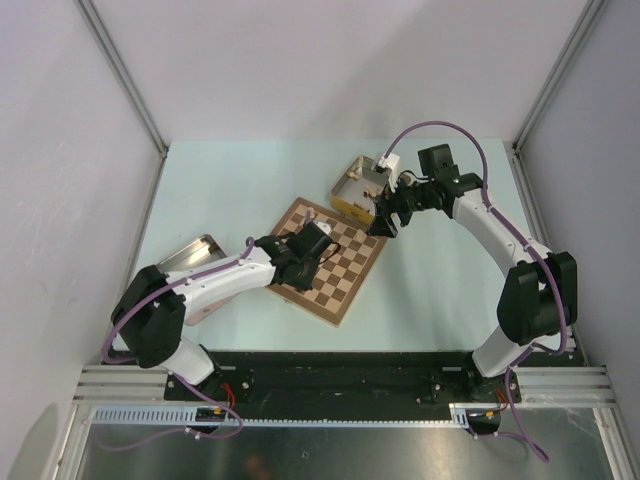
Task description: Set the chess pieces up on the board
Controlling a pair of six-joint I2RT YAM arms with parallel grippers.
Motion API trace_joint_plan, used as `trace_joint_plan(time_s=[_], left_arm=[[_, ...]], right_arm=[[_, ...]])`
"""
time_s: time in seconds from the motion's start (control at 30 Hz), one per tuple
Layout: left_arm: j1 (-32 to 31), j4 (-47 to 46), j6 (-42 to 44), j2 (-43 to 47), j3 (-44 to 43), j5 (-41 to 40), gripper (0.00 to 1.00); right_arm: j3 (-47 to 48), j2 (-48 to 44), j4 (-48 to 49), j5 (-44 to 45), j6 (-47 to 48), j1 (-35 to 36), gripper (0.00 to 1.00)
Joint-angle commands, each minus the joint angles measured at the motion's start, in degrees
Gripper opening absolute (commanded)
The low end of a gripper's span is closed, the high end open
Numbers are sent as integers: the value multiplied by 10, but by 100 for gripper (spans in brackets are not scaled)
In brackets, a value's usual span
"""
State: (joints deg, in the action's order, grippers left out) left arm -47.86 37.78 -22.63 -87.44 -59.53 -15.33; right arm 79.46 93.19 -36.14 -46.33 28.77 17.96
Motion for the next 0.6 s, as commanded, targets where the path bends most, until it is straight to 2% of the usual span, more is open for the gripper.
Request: trace_joint_plan(time_s=[0.0, 0.17, 0.57], left_arm=[[3, -10, -9, 10, -5, 11, 22], [4, -10, -9, 10, -4, 13, 19], [8, -13, -9, 17, -4, 19, 19]], right_arm=[[-2, -2, 3, -1, 8, 2, 81], [-2, -3, 2, -1, 8, 2, 81], [-2, -2, 2, -1, 9, 2, 81]])
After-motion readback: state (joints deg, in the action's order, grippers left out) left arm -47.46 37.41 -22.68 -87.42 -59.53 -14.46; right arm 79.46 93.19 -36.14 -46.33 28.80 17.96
